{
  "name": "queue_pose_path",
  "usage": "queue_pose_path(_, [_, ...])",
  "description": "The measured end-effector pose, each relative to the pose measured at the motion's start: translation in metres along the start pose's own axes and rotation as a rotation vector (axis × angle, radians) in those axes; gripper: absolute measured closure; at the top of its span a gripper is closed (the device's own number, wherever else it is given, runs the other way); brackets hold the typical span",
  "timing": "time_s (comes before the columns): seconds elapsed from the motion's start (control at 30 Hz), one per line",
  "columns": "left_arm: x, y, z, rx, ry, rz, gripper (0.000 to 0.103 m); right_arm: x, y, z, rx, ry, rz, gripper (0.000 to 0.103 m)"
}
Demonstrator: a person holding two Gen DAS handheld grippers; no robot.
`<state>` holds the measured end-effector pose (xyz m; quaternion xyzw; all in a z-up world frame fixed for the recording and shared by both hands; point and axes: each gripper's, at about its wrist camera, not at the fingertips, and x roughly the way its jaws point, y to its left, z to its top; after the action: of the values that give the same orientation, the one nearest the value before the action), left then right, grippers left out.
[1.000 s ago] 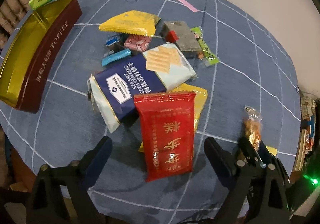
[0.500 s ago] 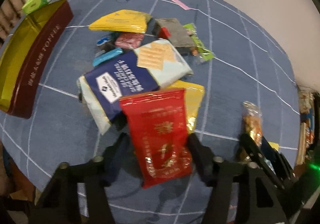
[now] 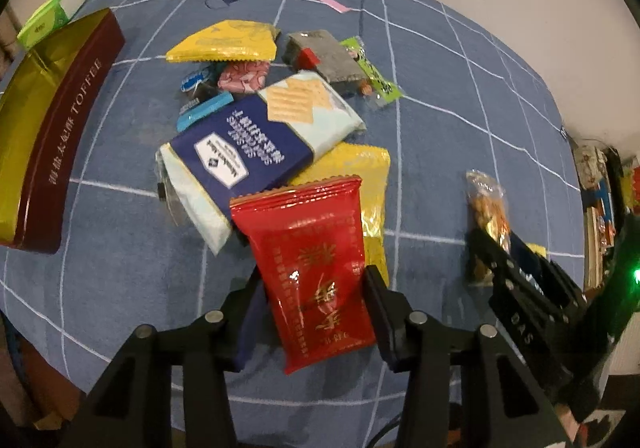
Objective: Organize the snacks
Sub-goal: 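Grasp the red snack packet with the left gripper while the right holds the twisted-snack bag, then carry the red packet into the gold tin and open the left gripper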
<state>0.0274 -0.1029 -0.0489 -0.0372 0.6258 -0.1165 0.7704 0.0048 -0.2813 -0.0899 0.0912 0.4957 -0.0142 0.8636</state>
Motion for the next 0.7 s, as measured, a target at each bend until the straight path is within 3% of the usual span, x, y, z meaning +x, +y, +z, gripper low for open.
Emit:
queue_pose_path(0.37, [-0.018, 0.009, -0.016, 0.083, 0.043, -0.042, 0.055, 0.001, 0.004, 0.0, -0.011, 0.001, -0.022, 0.065])
queue_pose_path(0.7, [-0.068, 0.018, -0.023, 0.167, -0.008, -0.089, 0.055, 0.003, 0.01, 0.0, -0.027, 0.011, -0.066, 0.064])
